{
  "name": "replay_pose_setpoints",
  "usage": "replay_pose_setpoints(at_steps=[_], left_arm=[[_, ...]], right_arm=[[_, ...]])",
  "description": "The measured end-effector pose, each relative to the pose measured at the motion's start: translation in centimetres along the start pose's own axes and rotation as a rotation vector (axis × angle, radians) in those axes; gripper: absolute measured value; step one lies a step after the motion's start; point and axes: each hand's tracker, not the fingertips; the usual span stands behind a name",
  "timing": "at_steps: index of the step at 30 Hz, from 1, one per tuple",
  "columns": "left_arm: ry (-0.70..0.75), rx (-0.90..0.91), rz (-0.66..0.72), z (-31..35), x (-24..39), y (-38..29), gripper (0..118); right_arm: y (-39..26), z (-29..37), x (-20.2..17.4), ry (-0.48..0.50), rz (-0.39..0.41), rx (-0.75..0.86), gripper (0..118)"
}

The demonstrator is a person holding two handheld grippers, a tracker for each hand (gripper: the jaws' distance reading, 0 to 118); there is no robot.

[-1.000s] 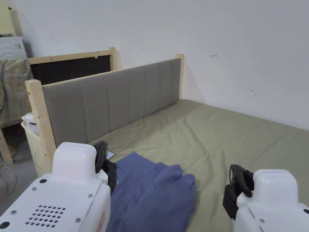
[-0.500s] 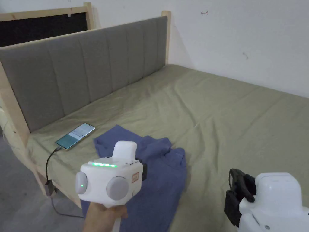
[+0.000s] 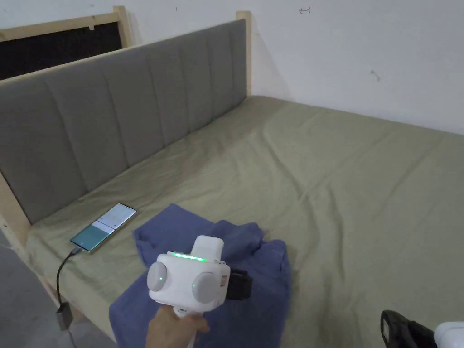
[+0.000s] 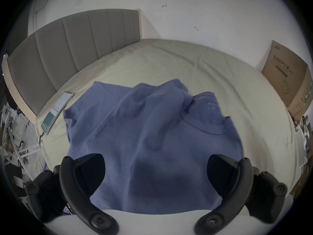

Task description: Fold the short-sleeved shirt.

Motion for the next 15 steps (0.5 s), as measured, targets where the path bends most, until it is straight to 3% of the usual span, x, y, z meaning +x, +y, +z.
replay_pose_setpoints(at_steps=[4, 8, 10, 15], left_arm=[[-0.011, -0.181, 0.028, -2.2, 0.2, -0.4, 118], [0.025, -0.139, 0.056, -2.2, 0.6, -0.5, 117], [0.053, -0.137, 0.076, -2.0, 0.7, -0.3, 111], [0.029, -0.127, 0.055, -0.5, 0.8, 0.5, 56]], right_arm=[[-0.4, -0.4, -0.5, 0.015, 0.05, -0.035, 0], [-0.7, -0.6, -1.0, 0.024, 0.071, -0.045, 0], [-0.9, -0.6, -1.1, 0.022, 0.071, -0.051, 0], [-0.9, -0.5, -0.7, 0.004, 0.053, -0.063, 0]])
